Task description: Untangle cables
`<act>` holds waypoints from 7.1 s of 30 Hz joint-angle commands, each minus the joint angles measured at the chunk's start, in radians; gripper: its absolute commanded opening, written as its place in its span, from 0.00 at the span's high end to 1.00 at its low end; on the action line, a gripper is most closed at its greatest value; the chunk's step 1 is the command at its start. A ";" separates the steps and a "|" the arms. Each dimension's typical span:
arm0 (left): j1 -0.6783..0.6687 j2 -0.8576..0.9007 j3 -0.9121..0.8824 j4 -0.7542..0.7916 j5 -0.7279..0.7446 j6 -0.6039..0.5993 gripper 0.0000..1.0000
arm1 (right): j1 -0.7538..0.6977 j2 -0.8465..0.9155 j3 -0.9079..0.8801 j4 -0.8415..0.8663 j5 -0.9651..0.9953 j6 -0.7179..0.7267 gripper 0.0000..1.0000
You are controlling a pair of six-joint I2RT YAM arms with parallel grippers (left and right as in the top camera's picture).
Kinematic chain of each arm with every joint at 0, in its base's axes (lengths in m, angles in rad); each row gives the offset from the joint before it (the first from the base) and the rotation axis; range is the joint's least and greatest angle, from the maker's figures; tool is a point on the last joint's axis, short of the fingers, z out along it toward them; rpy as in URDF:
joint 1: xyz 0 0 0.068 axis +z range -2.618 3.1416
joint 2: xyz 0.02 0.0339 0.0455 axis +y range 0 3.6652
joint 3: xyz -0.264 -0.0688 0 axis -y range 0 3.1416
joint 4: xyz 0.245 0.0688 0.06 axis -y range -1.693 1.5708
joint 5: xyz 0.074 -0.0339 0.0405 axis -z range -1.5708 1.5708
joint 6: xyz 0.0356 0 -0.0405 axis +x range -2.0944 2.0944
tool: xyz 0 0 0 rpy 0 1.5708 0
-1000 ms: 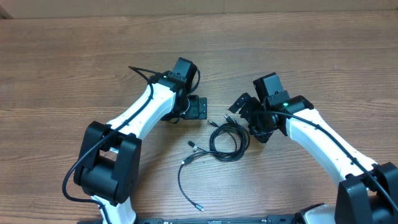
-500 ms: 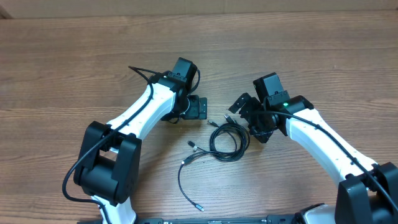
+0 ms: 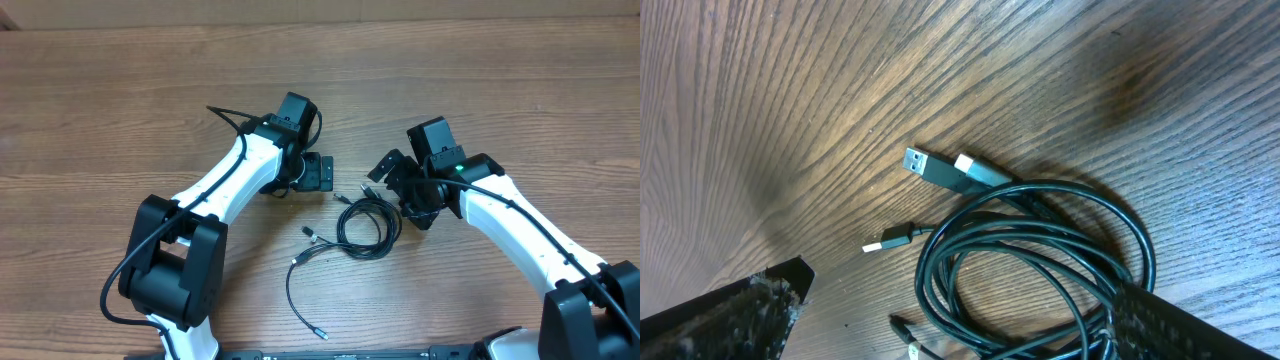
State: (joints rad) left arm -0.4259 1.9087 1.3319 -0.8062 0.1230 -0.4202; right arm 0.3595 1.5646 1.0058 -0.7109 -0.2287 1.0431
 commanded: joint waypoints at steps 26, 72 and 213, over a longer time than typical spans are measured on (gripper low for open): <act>-0.007 0.001 0.001 0.003 0.000 -0.005 0.01 | -0.006 -0.001 -0.005 0.003 0.002 0.004 0.00; -0.080 0.001 -0.068 0.103 0.216 0.137 0.17 | -0.006 -0.001 -0.005 0.003 0.002 0.005 0.00; 0.074 0.001 -0.196 0.026 0.658 0.504 0.96 | -0.130 -0.001 -0.005 -0.424 -0.140 -0.678 0.19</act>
State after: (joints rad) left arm -0.3820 1.9022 1.1431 -0.7799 0.6861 0.0502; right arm 0.2241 1.5646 1.0050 -1.1378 -0.3767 0.3687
